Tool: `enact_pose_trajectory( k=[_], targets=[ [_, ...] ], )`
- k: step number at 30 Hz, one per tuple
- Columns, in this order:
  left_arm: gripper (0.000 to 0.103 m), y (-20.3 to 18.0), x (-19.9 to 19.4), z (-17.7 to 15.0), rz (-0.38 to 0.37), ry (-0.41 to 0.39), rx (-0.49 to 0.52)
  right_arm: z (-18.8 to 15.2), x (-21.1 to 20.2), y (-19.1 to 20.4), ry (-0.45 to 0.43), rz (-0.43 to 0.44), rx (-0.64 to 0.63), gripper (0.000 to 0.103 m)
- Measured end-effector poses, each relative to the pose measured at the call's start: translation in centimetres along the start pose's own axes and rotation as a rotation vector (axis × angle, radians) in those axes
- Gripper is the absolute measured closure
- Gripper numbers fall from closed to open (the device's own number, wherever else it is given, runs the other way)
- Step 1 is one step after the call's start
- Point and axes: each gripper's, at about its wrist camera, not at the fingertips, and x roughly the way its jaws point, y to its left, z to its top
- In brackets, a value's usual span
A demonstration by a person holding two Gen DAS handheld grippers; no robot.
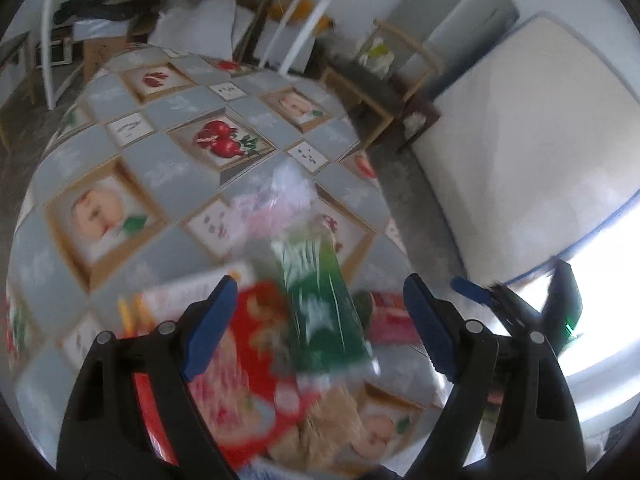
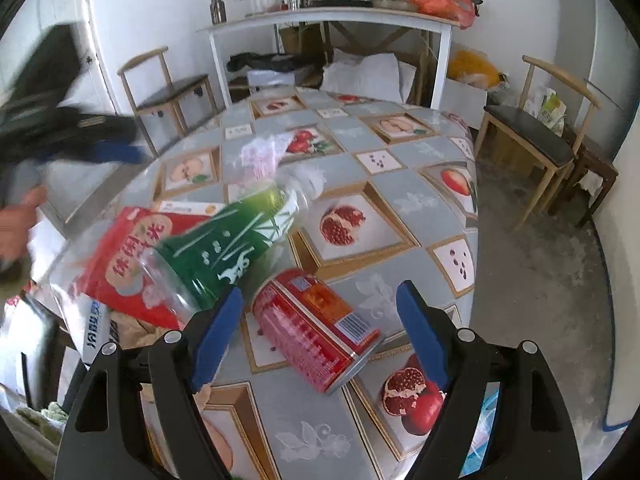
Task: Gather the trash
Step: 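Return both tools to the table toward the bottle and can, then grasp the clear plastic bag with the left tool while the right grasps the red can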
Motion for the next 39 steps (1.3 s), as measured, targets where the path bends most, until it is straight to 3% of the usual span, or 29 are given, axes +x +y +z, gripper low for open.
enact_pose_trajectory(
  k=[4, 9, 13, 19, 25, 32, 39],
  targets=[
    [0.022, -1.3, 5.4, 3.5, 0.102, 0.075, 0.106, 0.5, 1.6, 0.7, 0.039, -0.026, -0.091, 0.026],
    [0.024, 0.0, 10.8, 6.1, 0.201, 0.146, 0.067, 1.4, 4.0, 1.4, 0.125, 0.022, -0.231, 0.025],
    [0.039, 2.3, 12.8, 6.5, 0.196, 0.173, -0.001, 1.5, 6.4, 1.3, 0.203, 0.039, -0.291, 0.024],
    [0.071, 4.3, 13.0, 5.9, 0.147, 0.185, -0.086, 1.1, 7.9, 0.2, 0.246, 0.077, -0.264, 0.024],
    [0.092, 5.8, 12.0, 5.6, 0.127, 0.164, -0.137, 0.2, 7.2, -0.5, 0.230, 0.103, -0.212, 0.027],
    [0.095, 5.5, 9.9, 5.3, 0.116, 0.111, -0.134, 0.3, 6.4, -1.8, 0.203, 0.118, -0.108, 0.045],
    [0.096, 4.2, 6.8, 4.8, 0.111, 0.051, -0.104, 0.3, 6.4, -1.5, 0.213, 0.128, -0.105, 0.048]
  ],
)
